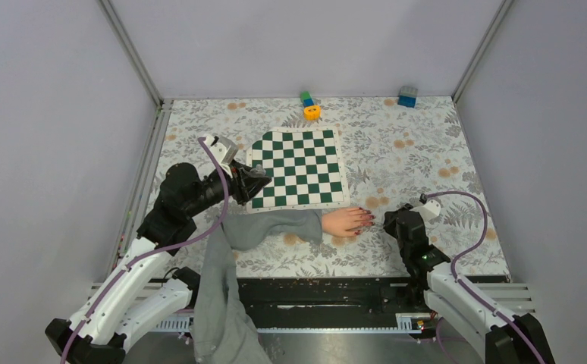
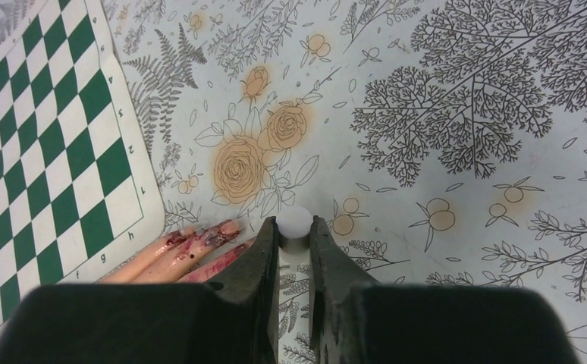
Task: Paint the nails
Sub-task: Paint the nail polish on the nail.
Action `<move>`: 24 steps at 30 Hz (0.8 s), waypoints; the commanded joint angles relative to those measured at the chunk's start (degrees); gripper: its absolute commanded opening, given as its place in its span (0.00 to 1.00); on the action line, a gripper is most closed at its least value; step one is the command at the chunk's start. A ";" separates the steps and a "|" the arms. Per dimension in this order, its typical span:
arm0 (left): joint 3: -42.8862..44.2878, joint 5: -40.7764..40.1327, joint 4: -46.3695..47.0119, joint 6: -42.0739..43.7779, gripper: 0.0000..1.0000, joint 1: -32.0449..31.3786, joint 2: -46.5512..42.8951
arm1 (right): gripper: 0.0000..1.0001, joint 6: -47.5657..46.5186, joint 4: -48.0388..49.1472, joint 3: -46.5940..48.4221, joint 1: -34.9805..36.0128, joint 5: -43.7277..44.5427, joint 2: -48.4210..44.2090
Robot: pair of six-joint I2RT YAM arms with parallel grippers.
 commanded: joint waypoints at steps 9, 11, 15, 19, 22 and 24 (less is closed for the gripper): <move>1.76 -1.09 1.86 0.08 0.00 0.22 -0.95 | 0.00 -0.43 1.15 0.44 -0.32 0.94 -9.87; 1.76 -1.28 1.86 0.10 0.00 0.20 -1.16 | 0.00 -0.64 0.15 0.54 -0.31 0.84 -10.77; 1.72 -1.63 1.75 0.27 0.00 0.19 -1.51 | 0.00 -1.47 -0.75 0.75 -0.35 -0.31 -12.40; 1.75 -1.87 1.65 0.36 0.00 0.19 -1.66 | 0.00 -2.97 -2.03 1.57 -0.31 -1.48 -14.73; 1.75 -1.89 1.69 0.41 0.00 0.19 -1.58 | 0.00 -4.76 -4.02 2.71 -0.31 -3.12 -16.60; 1.88 -1.17 1.97 0.22 0.00 0.23 -1.40 | 0.00 -5.73 -5.67 3.43 -0.29 -4.43 -17.88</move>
